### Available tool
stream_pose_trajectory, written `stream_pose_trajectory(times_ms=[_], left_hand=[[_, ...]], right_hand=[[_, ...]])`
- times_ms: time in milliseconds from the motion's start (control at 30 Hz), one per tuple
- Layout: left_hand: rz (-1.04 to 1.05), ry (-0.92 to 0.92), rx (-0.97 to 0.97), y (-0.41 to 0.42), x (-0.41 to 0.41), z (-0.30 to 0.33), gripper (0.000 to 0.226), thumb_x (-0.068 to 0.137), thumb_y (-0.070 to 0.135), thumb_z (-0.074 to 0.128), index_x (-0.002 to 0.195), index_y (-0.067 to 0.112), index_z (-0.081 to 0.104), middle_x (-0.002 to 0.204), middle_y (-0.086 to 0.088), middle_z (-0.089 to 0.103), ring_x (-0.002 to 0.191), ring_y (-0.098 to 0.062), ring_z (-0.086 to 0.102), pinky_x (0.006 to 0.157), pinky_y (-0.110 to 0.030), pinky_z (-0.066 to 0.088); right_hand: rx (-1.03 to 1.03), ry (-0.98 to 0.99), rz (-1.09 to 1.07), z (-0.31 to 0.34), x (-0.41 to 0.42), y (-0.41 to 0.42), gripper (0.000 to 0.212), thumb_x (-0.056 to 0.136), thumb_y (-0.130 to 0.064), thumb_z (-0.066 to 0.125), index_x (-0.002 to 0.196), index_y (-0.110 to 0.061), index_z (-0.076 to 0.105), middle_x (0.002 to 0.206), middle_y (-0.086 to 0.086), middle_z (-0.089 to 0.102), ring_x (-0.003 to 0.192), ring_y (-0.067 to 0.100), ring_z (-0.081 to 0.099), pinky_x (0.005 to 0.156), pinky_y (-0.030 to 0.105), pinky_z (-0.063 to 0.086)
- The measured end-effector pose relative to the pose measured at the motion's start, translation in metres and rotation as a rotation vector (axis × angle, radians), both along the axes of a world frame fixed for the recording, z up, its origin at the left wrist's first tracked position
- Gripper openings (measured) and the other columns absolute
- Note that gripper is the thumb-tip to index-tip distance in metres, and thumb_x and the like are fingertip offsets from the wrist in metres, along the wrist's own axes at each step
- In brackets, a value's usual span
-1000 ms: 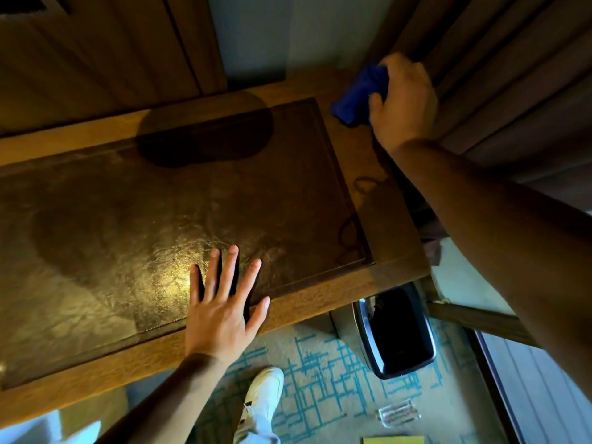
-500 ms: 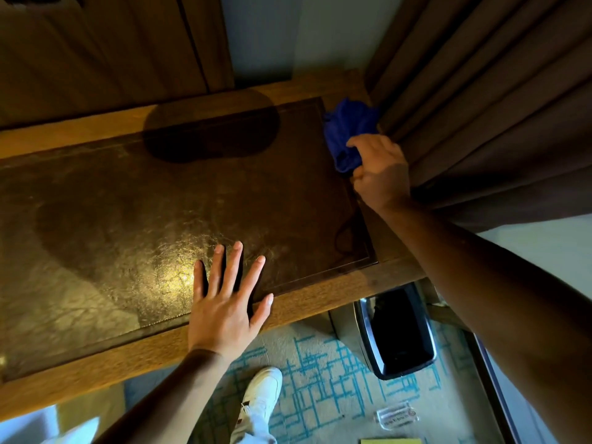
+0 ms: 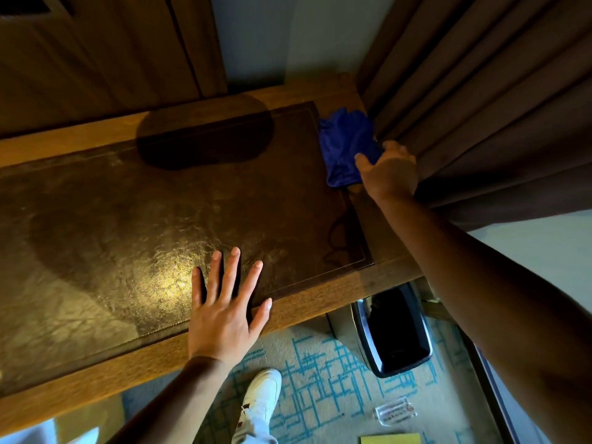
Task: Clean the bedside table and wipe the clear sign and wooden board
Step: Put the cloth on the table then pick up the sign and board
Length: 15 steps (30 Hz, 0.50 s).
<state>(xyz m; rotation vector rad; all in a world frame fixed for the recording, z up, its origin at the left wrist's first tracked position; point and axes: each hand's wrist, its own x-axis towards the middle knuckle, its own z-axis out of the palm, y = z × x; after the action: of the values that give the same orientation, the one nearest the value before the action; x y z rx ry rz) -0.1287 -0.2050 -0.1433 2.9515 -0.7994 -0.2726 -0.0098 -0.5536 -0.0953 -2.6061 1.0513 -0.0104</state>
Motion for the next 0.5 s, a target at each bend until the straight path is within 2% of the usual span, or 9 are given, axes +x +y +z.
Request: stream_pose_trajectory(times_ms=[100,200,300,400,500], left_hand=[[0.003,-0.007,-0.011,0.000,0.000,0.000,0.069,0.095,0.062,0.044,0.155,0.030,0.037,0.169,-0.011,0.015,0.155,-0.038,0.015,0.121,-0.063,0.016],[0.000,-0.011,-0.007,0.000,0.000,0.000,0.069,0.095,0.062,0.044,0.156,0.030,0.036,0.169,-0.011,0.015,0.155,-0.038,0.014,0.121,-0.063,0.016],[0.000,-0.015,0.002,0.000,-0.001,0.000,0.070,0.095,0.063,0.043,0.156,0.030,0.035,0.169,-0.011,0.015,0.155,-0.038,0.014,0.121,-0.063,0.015],[0.003,-0.018,-0.001,0.000,-0.001,-0.001,0.070,0.095,0.063,0.042,0.156,0.030,0.035,0.169,-0.010,0.015,0.155,-0.037,0.013,0.122,-0.063,0.013],[0.007,-0.020,-0.024,-0.001,-0.002,-0.001,0.068,0.095,0.062,0.042,0.155,0.029,0.038,0.168,-0.011,0.018,0.155,-0.038,0.015,0.122,-0.063,0.012]], right_hand=[[0.062,0.059,-0.056,-0.003,0.002,-0.002,0.070,0.089,-0.058,0.062,0.134,-0.005,0.052,0.137,0.019,0.056,0.123,0.039,0.055,0.095,0.047,0.050],[0.209,-0.009,-0.080,0.000,0.005,0.000,0.056,0.091,-0.041,0.068,0.132,-0.006,0.052,0.133,0.018,0.061,0.119,0.037,0.060,0.086,0.038,0.049],[0.118,-0.157,-0.009,0.007,0.001,0.003,0.040,0.091,-0.024,0.067,0.127,-0.010,0.055,0.129,0.013,0.061,0.114,0.031,0.061,0.078,0.030,0.042],[0.054,-0.073,0.048,0.006,-0.004,0.003,0.053,0.092,-0.031,0.066,0.140,-0.020,0.047,0.140,0.013,0.050,0.126,0.034,0.051,0.088,0.041,0.047],[0.001,0.049,0.065,0.001,-0.011,0.004,0.055,0.097,-0.042,0.057,0.148,-0.032,0.041,0.143,0.014,0.046,0.127,0.039,0.048,0.091,0.046,0.047]])
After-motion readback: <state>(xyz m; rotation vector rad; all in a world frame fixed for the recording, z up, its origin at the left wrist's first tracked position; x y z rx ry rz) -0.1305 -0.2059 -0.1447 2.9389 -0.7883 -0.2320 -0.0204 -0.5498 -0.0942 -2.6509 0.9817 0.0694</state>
